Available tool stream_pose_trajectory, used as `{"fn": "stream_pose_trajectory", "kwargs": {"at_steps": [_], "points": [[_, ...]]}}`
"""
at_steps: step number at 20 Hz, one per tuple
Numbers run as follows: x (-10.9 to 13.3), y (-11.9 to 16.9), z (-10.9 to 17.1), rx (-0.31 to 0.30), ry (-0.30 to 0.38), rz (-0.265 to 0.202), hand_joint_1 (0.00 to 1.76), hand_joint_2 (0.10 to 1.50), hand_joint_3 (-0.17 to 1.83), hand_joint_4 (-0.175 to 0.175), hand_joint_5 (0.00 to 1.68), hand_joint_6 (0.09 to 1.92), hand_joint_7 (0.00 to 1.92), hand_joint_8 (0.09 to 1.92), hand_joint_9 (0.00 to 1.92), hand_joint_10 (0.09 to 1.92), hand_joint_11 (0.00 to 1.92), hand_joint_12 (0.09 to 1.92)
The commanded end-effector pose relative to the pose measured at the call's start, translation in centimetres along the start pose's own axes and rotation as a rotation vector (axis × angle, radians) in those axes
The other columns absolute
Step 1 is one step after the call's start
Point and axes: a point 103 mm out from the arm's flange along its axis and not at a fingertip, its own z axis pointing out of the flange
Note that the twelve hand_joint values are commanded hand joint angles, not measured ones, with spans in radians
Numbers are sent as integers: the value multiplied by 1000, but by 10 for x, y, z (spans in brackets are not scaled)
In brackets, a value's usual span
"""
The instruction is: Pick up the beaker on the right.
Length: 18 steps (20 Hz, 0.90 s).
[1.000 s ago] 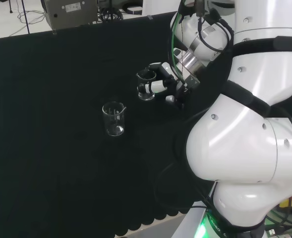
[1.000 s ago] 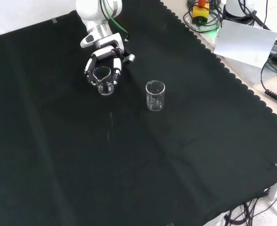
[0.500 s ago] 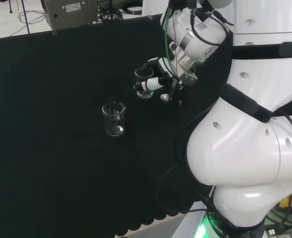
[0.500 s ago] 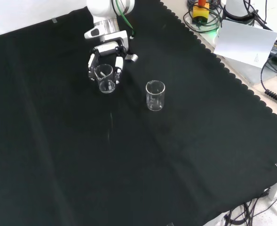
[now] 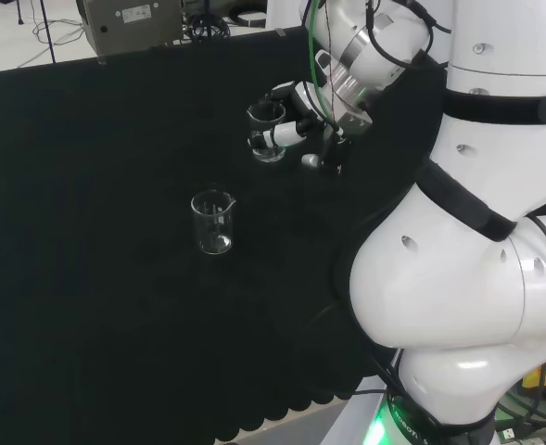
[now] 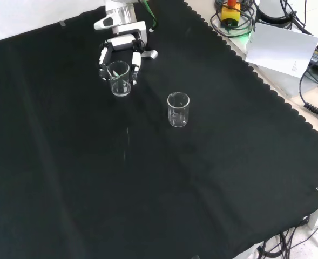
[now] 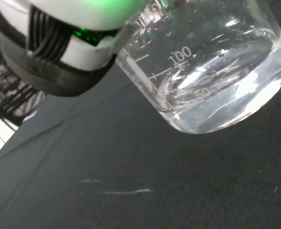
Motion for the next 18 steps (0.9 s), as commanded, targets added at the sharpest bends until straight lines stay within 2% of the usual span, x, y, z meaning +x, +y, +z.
{"fn": "stream_pose_trajectory", "kwargs": {"at_steps": [1, 7, 10, 13, 15, 18], "points": [[25, -7, -39, 181, -94, -64, 1138, 683, 562, 175, 1347, 500, 1646, 172, 1734, 87, 1539, 638], [44, -29, -56, 207, -183, -88, 1141, 672, 588, 175, 1342, 520, 1671, 156, 1749, 87, 1545, 633], [53, -41, -61, 235, -221, -99, 1147, 660, 621, 140, 1328, 560, 1695, 136, 1781, 87, 1577, 617], [65, -55, -63, 285, -262, -114, 1150, 657, 630, 125, 1324, 572, 1709, 134, 1801, 87, 1605, 615], [74, -65, -62, 306, -283, -115, 1154, 653, 641, 105, 1321, 584, 1714, 132, 1807, 87, 1619, 601], [82, -79, -63, 334, -309, -119, 1156, 651, 646, 95, 1318, 590, 1717, 132, 1809, 87, 1627, 594]]}}
